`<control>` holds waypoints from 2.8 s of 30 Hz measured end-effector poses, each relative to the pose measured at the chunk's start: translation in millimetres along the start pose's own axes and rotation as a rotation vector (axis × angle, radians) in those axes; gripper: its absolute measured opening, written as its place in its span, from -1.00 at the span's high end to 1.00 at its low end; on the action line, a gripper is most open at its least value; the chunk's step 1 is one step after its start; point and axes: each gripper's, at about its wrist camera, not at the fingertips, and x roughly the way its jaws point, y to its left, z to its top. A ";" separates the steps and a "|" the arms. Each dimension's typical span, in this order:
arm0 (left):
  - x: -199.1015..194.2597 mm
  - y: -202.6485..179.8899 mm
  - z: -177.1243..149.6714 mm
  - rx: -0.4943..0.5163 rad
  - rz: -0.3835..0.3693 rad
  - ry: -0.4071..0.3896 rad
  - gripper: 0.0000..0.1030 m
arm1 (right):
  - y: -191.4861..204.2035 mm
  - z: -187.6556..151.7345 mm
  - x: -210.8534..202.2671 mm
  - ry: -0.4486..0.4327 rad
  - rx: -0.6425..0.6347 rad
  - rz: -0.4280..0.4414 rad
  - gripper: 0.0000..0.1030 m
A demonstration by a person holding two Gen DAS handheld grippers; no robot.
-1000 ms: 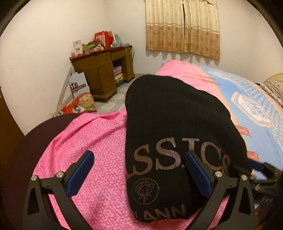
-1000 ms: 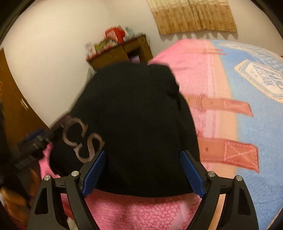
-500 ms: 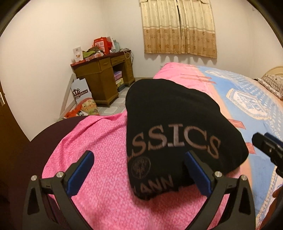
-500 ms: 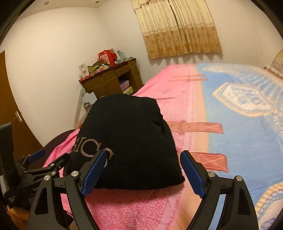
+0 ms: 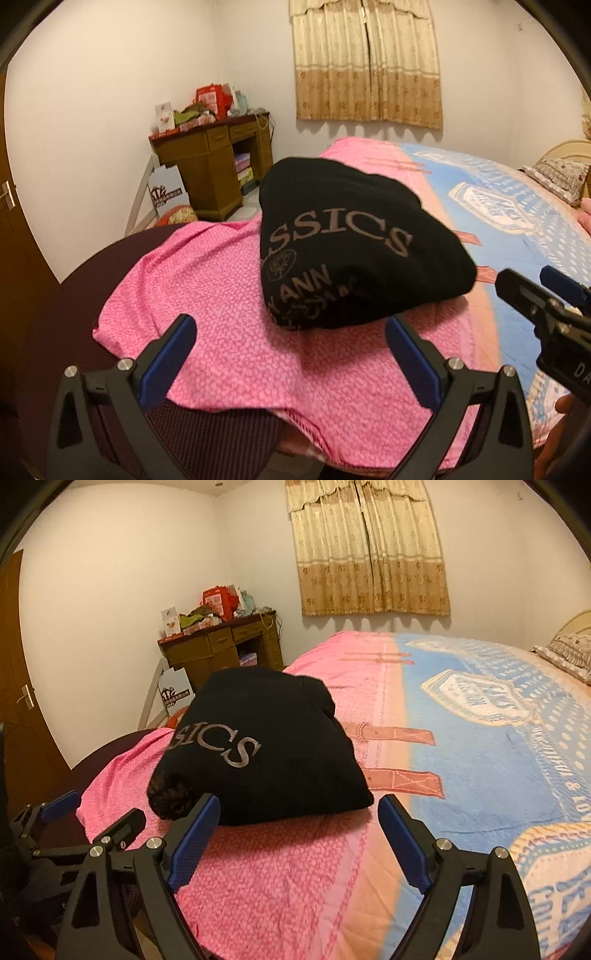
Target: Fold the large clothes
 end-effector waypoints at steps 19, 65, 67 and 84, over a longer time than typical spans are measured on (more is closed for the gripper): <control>-114.5 24.2 3.3 -0.022 0.035 -0.304 -1.00 | 56.0 14.8 -126.5 -0.317 -0.087 -0.051 -0.80; -147.6 10.2 -2.0 -0.041 -0.010 -0.366 -1.00 | 42.8 1.2 -169.9 -0.385 -0.016 -0.022 -0.88; -147.4 10.3 -2.2 -0.044 -0.009 -0.366 -1.00 | 42.2 0.9 -169.3 -0.383 -0.017 -0.020 -0.88; -147.1 8.6 -0.1 -0.055 0.013 -0.365 -1.00 | 40.4 1.6 -166.4 -0.374 -0.009 -0.014 -0.88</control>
